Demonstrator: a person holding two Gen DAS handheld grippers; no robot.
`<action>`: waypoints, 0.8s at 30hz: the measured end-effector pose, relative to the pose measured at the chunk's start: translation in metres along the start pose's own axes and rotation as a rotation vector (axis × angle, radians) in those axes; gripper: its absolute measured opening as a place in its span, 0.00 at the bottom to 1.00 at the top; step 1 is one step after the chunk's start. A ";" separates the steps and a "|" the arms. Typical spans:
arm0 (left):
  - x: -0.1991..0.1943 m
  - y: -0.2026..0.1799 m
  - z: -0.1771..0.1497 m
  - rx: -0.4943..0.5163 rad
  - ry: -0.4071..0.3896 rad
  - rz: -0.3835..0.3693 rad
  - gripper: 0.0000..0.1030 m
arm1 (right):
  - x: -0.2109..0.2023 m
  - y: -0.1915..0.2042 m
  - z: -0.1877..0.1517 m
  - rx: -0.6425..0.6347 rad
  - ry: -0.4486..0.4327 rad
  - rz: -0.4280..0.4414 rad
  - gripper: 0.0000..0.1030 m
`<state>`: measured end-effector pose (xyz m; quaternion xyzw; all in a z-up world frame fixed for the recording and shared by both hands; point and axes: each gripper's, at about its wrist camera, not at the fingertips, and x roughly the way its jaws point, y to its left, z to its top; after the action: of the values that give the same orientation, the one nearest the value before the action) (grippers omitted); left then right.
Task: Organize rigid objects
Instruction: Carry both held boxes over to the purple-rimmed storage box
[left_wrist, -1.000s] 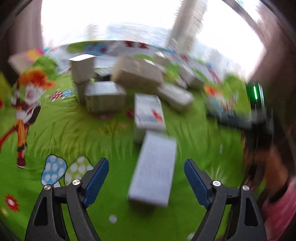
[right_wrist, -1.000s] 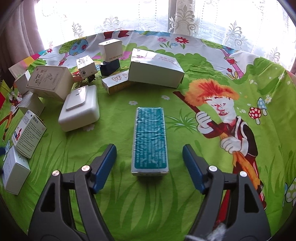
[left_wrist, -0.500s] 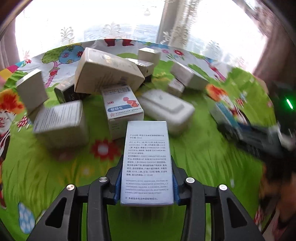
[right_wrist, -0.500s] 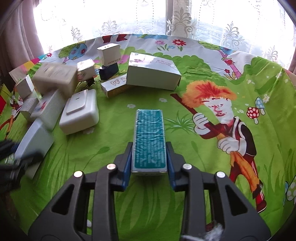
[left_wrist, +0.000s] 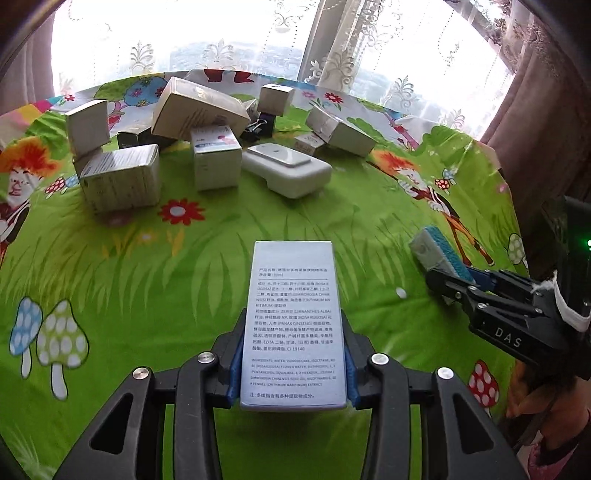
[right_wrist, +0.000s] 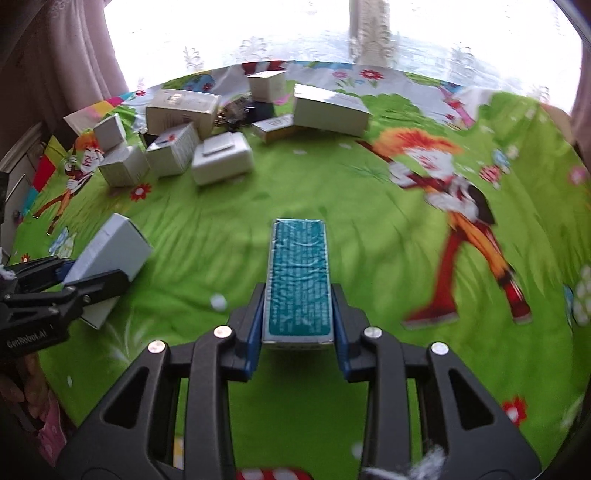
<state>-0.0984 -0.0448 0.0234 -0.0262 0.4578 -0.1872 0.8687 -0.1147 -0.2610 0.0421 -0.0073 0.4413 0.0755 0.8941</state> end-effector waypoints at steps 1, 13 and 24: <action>-0.002 -0.003 -0.002 0.006 -0.001 -0.002 0.41 | -0.004 -0.001 -0.003 0.003 0.001 -0.002 0.36; -0.044 -0.005 -0.045 -0.024 0.006 -0.002 0.41 | -0.044 0.043 -0.021 -0.091 -0.003 0.110 0.36; -0.088 0.022 -0.083 -0.074 -0.068 0.048 0.41 | -0.067 0.105 -0.035 -0.219 -0.020 0.200 0.36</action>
<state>-0.2036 0.0170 0.0396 -0.0538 0.4353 -0.1483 0.8864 -0.1971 -0.1685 0.0789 -0.0603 0.4200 0.2118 0.8804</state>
